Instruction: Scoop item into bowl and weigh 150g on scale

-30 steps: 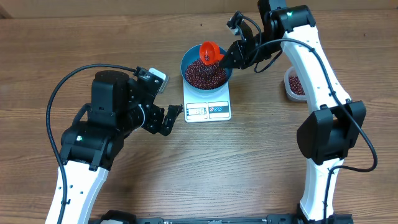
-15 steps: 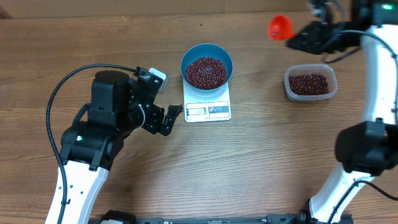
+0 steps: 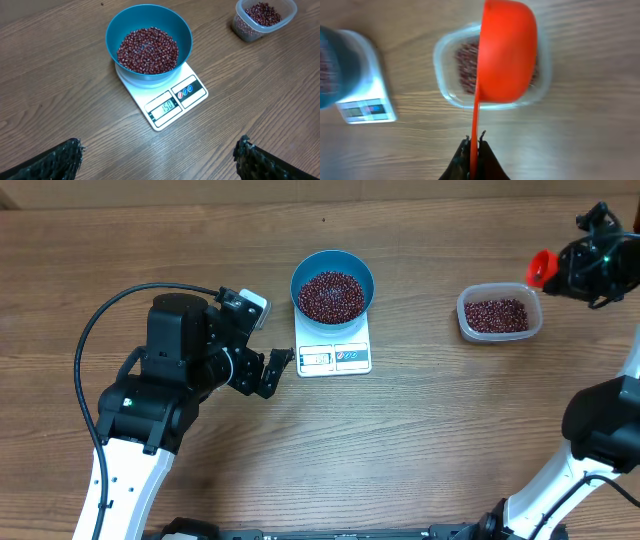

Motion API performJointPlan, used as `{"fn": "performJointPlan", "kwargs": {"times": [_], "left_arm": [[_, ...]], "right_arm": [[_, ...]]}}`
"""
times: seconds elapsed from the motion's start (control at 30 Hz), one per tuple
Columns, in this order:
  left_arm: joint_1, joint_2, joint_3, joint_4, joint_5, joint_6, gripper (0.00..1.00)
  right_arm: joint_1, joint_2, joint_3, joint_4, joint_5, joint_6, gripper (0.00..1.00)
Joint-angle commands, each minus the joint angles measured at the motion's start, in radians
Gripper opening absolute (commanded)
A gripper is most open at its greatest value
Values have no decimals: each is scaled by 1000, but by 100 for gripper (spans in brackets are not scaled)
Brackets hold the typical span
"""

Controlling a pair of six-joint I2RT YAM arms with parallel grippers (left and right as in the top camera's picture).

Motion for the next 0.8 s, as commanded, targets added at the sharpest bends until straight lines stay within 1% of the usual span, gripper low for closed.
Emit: {"fn": "performJointPlan", "kwargs": {"times": [0.0, 0.1, 0.23, 0.3, 0.4, 0.57, 0.7, 0.77], "left_arm": [[-6, -7, 18, 0, -3, -18, 100], [-6, -7, 18, 0, -3, -18, 100], [-6, -7, 18, 0, -4, -18, 100], [-6, -7, 18, 0, -3, -18, 100], [-6, -7, 19, 0, -4, -18, 100], [-6, -7, 18, 0, -4, -18, 100], [-6, -7, 18, 0, -3, -18, 100], [-6, -7, 18, 0, -4, -18, 99]], "right_arm": [[76, -42, 20, -6, 221, 56, 4], [134, -42, -3, -18, 314, 79, 4], [195, -42, -58, -26, 467, 148, 4], [220, -42, -75, -25, 512, 167, 4], [231, -42, -76, -23, 521, 175, 4], [231, -42, -76, -2, 451, 196, 4], [202, -42, -77, 38, 272, 191, 4], [181, -42, -79, 48, 213, 191, 4]]}}
